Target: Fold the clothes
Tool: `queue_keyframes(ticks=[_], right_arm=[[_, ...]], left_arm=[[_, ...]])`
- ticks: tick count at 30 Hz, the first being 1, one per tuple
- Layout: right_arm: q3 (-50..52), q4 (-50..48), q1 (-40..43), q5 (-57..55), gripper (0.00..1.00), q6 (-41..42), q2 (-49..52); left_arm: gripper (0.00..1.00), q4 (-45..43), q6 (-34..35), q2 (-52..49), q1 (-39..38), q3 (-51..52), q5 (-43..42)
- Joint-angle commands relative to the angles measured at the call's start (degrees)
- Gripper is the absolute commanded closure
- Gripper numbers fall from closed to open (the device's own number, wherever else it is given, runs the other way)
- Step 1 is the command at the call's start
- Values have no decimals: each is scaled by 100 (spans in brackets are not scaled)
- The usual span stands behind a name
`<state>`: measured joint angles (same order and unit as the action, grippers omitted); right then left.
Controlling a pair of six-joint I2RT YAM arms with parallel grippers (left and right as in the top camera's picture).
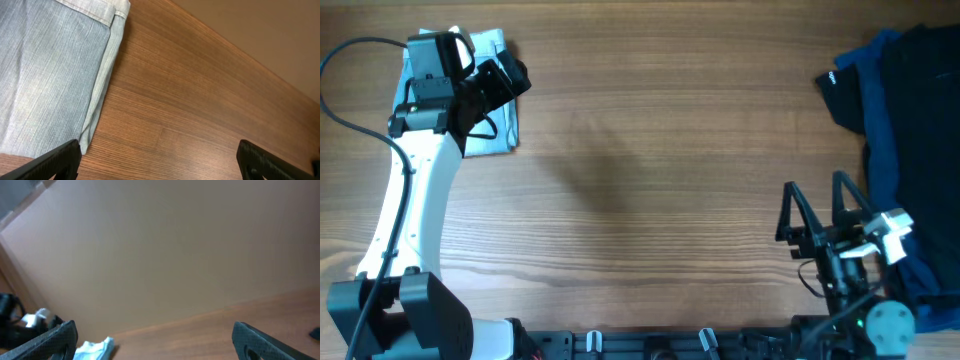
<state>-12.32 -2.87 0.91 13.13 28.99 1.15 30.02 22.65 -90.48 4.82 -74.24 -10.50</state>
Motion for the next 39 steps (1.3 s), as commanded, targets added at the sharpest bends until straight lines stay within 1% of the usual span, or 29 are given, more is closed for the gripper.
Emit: queue_keyframes(ticks=[1,4,8,13,17,21,23,39], right_arm=[[485,-404,-31,-470,0,-55,-96],[769,-468,-31,-592,0,-122,-96],[1189,-935,-33,-564,0,-573,-98],[1207,-754,-35,-256,0,-1668,-98],[1207,-87,-35,-258,1,-2452,-101],[1207,205,-35,-256,1,-3058,-101],[1207,208,-35,-258,0,-3178,-101],[1202,205,-35,-280,0,-3182,-87]], left_arm=[[0,-17,13,-20,-11,4,-13],[0,-15,13,-20,-11,4,-13],[0,-17,15,-20,-11,4,-13],[0,-17,13,-20,-11,4,-13],[0,-15,13,-20,-11,4,-13],[0,-17,13,-20,-11,4,-13],[0,-17,15,-20,-11,4,-13],[0,-17,13,-20,-11,2,-13]])
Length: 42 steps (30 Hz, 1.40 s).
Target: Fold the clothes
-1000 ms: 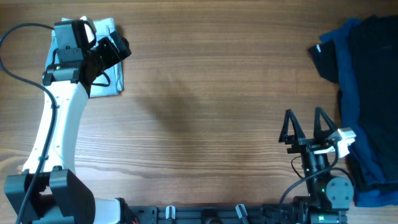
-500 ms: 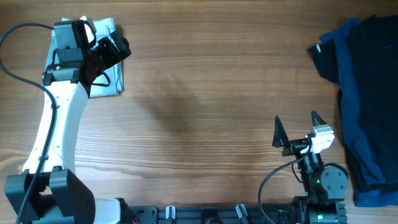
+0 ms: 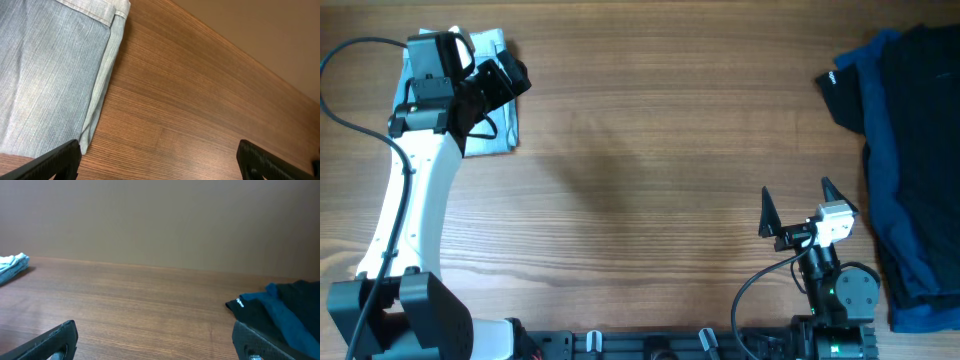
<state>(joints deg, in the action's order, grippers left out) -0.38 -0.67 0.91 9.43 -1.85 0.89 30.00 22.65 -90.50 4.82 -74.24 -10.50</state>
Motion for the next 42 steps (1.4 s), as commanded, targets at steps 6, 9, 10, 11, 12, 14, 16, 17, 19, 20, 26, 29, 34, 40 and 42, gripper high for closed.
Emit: queue_keyframes(ticks=[6,9,10,11,12,14,16,17,19,20,26,29,34,40,42], right_arm=[[9,-15,-35,87,0,-98,-61],[9,-15,-35,87,0,-98,-61],[9,-15,-35,87,0,-98,-61],[9,-15,-35,87,0,-98,-61],[9,-17,-35,90,0,-98,-61],[9,-17,-35,90,0,-101,-61],[9,-15,-35,87,0,-98,-61],[9,-15,-35,90,0,-98,-61],[9,-17,-35,90,0,-98,-61],[9,-15,-35,87,0,-101,-61],[9,-15,-35,87,1,-98,-61],[9,-15,-35,87,0,-101,-61],[9,-15,-35,90,0,-98,-61],[9,-15,-35,87,0,-98,-61],[9,-15,-35,90,0,-96,-61]], left_arm=[[0,-15,15,-17,-11,4,-13],[0,-15,13,-17,-11,4,-15],[0,-15,13,-17,-11,4,-13],[0,-15,13,-17,-11,4,-13],[0,-15,13,-17,-11,4,-13],[0,48,13,-15,-17,20,-15],[0,184,13,92,-22,22,-13],[0,199,13,184,-22,39,-13],[0,199,13,601,-22,166,-13],[0,199,13,820,-22,243,-13],[0,197,13,2782,-59,1735,-13],[0,203,13,3788,-59,2809,9],[0,205,13,5442,-59,4487,7],[0,-4,13,6511,-59,5624,9],[0,-382,22,6675,-59,5847,7]])
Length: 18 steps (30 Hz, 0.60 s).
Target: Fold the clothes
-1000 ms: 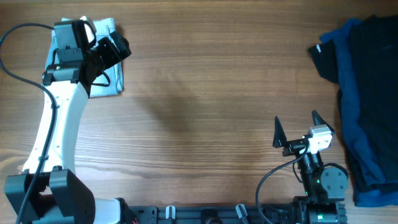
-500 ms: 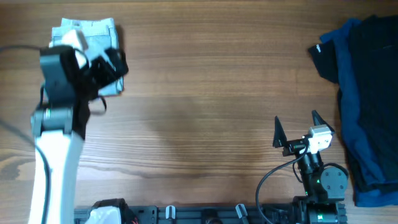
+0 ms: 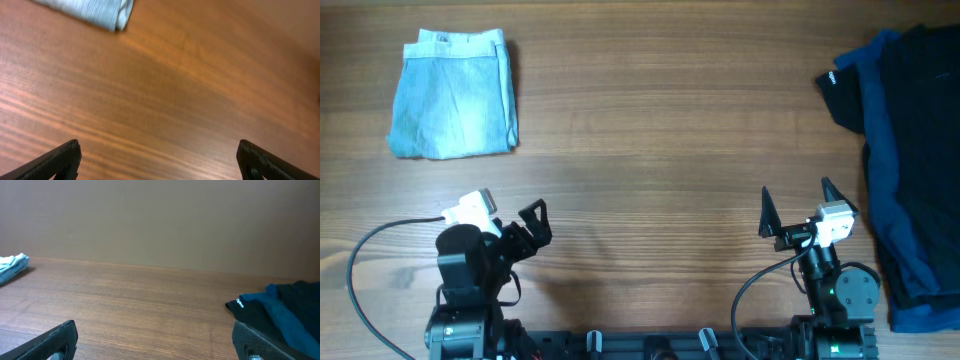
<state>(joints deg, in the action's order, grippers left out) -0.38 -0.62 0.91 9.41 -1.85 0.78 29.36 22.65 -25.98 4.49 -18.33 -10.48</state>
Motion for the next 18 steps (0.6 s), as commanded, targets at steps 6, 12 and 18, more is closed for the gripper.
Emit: queue_keyframes(ticks=[6,12,18], right_arm=[[9,-20,-35,92,0,-98,-50],[9,-20,-35,90,1,-101,-50],[9,-20,-35,92,1,-101,-50]], left_arm=[[0,-1615,35,577,-26,774,2],[0,-2441,35,807,-26,1375,4],[0,-2494,31,1005,-26,1639,52]])
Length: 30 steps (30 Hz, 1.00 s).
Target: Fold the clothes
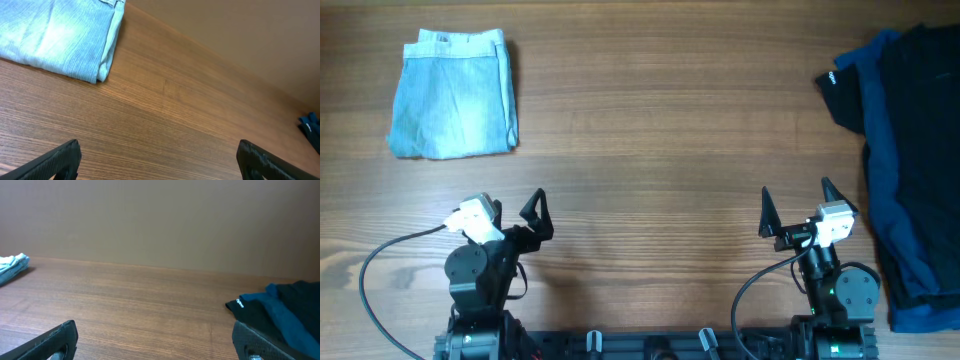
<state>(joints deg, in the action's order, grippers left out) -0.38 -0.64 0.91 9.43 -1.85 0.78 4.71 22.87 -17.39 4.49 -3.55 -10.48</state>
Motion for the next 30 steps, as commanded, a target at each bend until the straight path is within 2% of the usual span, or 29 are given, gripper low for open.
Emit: queue_keyframes(ticks=[1,6,10,15,23,30], right_arm=[[9,-17,-35,90,0,-98,-50],[9,-17,-35,87,0,-101,-50],[9,-17,-35,87,0,-98,-50],[9,-17,-35,87,0,-101,-50],[9,-17,-35,87,0,-98,-50],[9,-17,-35,87,0,-98,-50]], left_arm=[[0,-33,9,262,-26,262,70],[0,-129,-13,535,-247,317,164],[0,-52,-20,691,-584,317,791],[0,-42,-1152,1200,-844,317,846],[0,-42,-2194,1727,-964,317,824],[0,-46,-2413,1727,-964,317,844]])
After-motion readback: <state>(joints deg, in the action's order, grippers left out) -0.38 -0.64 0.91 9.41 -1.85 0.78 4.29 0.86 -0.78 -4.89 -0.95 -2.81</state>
